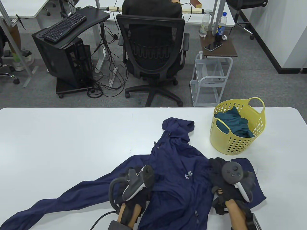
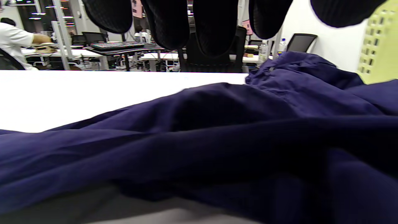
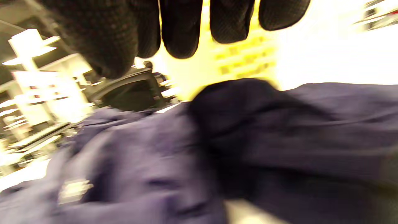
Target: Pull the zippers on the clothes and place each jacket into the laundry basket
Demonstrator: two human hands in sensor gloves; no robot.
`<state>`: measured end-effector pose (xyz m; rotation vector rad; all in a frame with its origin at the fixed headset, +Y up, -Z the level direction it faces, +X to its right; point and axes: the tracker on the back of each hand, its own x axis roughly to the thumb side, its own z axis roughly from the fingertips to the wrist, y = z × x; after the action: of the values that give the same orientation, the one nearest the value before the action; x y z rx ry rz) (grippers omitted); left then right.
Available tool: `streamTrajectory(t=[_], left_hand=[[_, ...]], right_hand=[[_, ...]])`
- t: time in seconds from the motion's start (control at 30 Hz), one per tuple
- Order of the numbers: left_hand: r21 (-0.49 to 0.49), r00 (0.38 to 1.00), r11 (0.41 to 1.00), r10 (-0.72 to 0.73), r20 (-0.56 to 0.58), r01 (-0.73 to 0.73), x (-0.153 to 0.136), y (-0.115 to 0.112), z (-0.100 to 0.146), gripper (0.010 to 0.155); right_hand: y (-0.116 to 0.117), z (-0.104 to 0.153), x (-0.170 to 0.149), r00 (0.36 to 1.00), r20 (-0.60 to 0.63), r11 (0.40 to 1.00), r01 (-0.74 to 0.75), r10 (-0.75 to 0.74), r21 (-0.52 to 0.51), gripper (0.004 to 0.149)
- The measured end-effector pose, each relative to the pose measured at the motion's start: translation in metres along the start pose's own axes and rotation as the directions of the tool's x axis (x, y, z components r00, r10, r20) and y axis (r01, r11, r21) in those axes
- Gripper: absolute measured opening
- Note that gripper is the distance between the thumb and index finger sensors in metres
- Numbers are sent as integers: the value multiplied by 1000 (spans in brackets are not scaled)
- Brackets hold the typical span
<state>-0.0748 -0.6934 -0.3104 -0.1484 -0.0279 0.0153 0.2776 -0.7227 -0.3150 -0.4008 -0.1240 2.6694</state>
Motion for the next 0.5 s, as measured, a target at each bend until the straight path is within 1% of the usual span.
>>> streamTrajectory(t=[0.07, 0.13, 0.2, 0.23, 0.27, 0.37, 0.4, 0.43, 0.5], left_hand=[[-6, 1000, 1000, -4, 19, 4, 21, -1, -3, 66], [-11, 999, 1000, -1, 50, 1, 42, -2, -6, 65], [-12, 997, 1000, 13, 71, -12, 65, -2, -7, 66], [-20, 996, 1000, 14, 82, -12, 75, -3, -6, 66], [-18, 994, 1000, 13, 109, -11, 88, -4, -5, 66], [-22, 990, 1000, -5, 144, 9, 117, -8, -2, 67], [-15, 988, 1000, -20, 154, 22, 128, -10, -1, 69], [-8, 987, 1000, -27, 157, 29, 134, -11, -1, 71], [-2, 983, 998, -54, 174, 55, 148, -15, -2, 79]], right_hand=[[3, -11, -32, 995, -94, 994, 28, -18, 106, 85], [9, -16, -47, 991, -126, 985, 53, -32, 165, 94], [16, -19, -56, 990, -136, 973, 63, -33, 224, 94], [19, -20, -57, 990, -137, 972, 71, -41, 224, 92], [22, -19, -56, 990, -132, 975, 68, -40, 210, 86], [23, -14, -47, 996, -91, 986, 39, -24, 161, 63], [22, -10, -39, 998, -53, 989, 32, -25, 143, 56], [23, -7, -35, 999, -23, 988, 36, -33, 149, 52], [24, 3, -22, 993, 45, 979, 96, -106, 180, 48]])
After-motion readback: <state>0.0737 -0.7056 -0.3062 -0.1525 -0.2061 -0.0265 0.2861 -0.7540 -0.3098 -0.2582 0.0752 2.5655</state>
